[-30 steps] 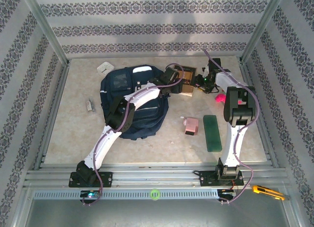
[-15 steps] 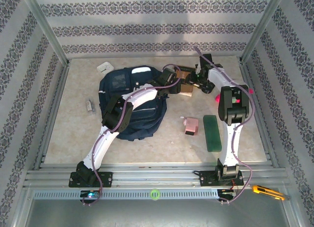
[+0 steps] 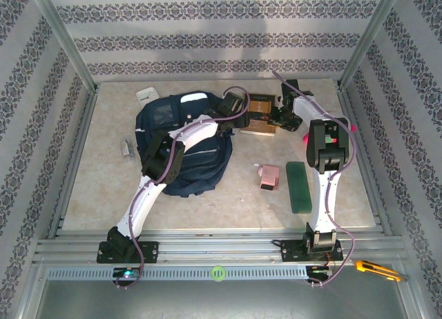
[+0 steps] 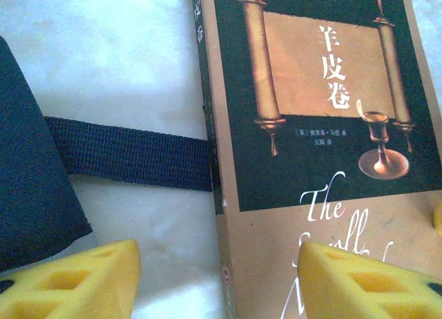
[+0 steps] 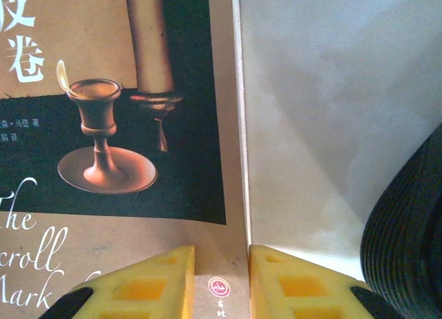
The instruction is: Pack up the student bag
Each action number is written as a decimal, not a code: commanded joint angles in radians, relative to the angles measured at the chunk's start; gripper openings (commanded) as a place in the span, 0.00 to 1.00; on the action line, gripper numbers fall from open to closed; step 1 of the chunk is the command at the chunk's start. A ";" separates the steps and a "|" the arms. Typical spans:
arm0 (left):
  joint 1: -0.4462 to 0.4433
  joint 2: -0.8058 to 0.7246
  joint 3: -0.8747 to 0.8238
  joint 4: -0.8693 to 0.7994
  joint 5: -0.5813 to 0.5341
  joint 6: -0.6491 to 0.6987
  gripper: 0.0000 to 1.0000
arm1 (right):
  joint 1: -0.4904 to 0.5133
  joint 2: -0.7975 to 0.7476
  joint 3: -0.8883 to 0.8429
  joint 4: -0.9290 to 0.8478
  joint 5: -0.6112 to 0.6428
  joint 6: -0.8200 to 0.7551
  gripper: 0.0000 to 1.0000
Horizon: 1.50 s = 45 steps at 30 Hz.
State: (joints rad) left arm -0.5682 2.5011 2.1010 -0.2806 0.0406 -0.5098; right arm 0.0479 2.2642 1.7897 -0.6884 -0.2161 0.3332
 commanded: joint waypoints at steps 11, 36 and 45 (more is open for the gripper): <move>0.024 0.179 0.277 -0.256 0.087 -0.075 0.58 | -0.017 -0.008 -0.048 -0.036 -0.074 0.004 0.25; -0.003 0.198 0.364 -0.101 0.335 -0.181 0.46 | -0.016 -0.015 -0.047 0.009 -0.219 0.030 0.22; -0.008 0.171 0.334 -0.035 0.364 -0.197 0.46 | -0.021 -0.017 -0.052 0.016 -0.222 0.035 0.21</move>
State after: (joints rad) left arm -0.5430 2.7113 2.4439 -0.4191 0.2924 -0.6865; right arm 0.0086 2.2543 1.7565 -0.6735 -0.3618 0.3565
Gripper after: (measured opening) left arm 0.463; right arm 0.212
